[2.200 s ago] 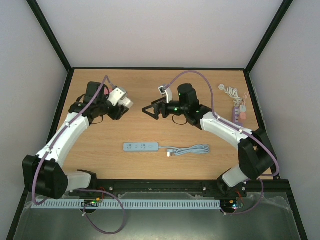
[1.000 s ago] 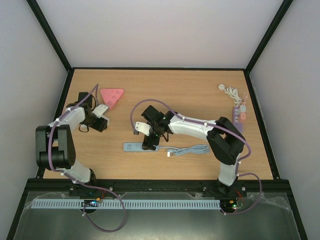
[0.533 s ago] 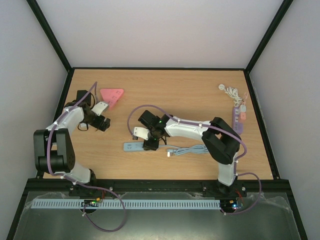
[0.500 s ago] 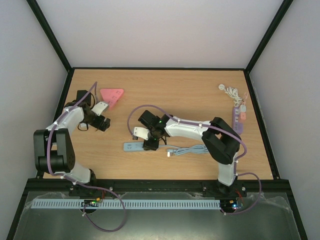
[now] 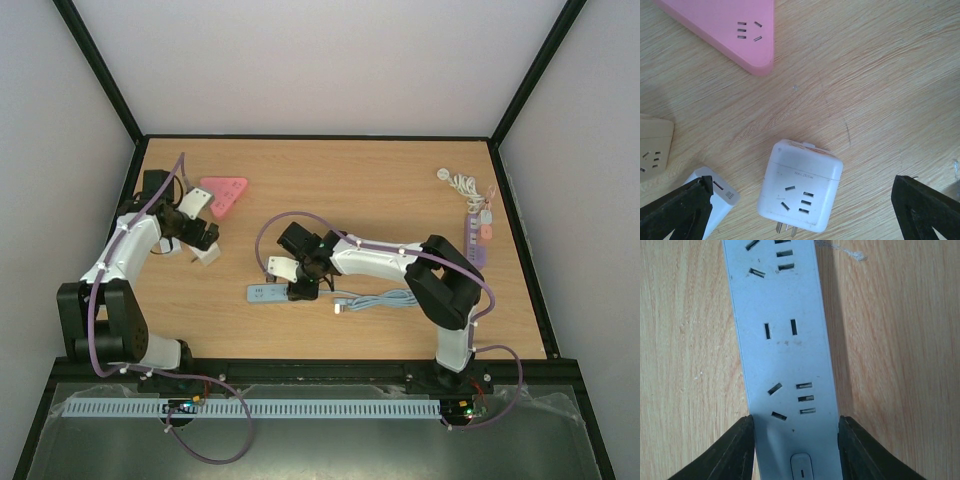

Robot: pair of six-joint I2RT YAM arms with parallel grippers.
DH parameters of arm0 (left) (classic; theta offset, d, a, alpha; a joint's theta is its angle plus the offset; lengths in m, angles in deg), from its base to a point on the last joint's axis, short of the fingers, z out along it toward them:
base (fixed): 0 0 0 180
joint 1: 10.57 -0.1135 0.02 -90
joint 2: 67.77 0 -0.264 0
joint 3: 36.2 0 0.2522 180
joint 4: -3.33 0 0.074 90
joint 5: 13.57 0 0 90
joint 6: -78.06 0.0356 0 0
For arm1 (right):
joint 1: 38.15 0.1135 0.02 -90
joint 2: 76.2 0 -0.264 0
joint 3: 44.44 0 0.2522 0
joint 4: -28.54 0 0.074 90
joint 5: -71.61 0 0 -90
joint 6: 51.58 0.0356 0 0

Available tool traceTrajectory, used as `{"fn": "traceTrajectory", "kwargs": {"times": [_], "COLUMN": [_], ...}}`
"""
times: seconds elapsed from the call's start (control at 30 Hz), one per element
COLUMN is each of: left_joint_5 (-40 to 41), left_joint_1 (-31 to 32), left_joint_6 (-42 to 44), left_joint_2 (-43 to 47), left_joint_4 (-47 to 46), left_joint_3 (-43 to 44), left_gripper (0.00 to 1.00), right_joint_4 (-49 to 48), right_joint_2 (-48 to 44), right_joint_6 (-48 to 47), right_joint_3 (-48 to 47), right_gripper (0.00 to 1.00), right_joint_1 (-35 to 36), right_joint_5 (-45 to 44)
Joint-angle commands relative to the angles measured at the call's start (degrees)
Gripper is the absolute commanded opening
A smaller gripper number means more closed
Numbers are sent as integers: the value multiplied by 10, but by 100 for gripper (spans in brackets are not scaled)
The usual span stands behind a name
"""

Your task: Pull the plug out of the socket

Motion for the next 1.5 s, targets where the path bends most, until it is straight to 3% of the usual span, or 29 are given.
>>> {"fn": "traceTrajectory", "kwargs": {"times": [0.0,0.3,0.6,1.07,1.47], "left_joint_5": [-17,-25,-30,-32,-33], "left_joint_1": [-2,-2,-1,-1,-1], "left_joint_6": [-7,-13,-14,-13,-10], "left_joint_2": [18,25,29,27,38], "left_joint_4": [22,25,29,26,33], "left_joint_3": [17,30,49,51,59], "left_gripper": [100,100,100,100,100], "right_joint_4": [34,76,99,134,144], "right_joint_2": [-1,-54,-96,-108,-117], "right_joint_6": [-20,-91,-192,-279,-345], "right_joint_3": [32,100,185,172,227], "right_gripper": [40,39,39,39,38], "right_joint_1": [-43,-143,-313,-505,-649], "right_joint_5": [-78,-84,-120,-171,-200]}}
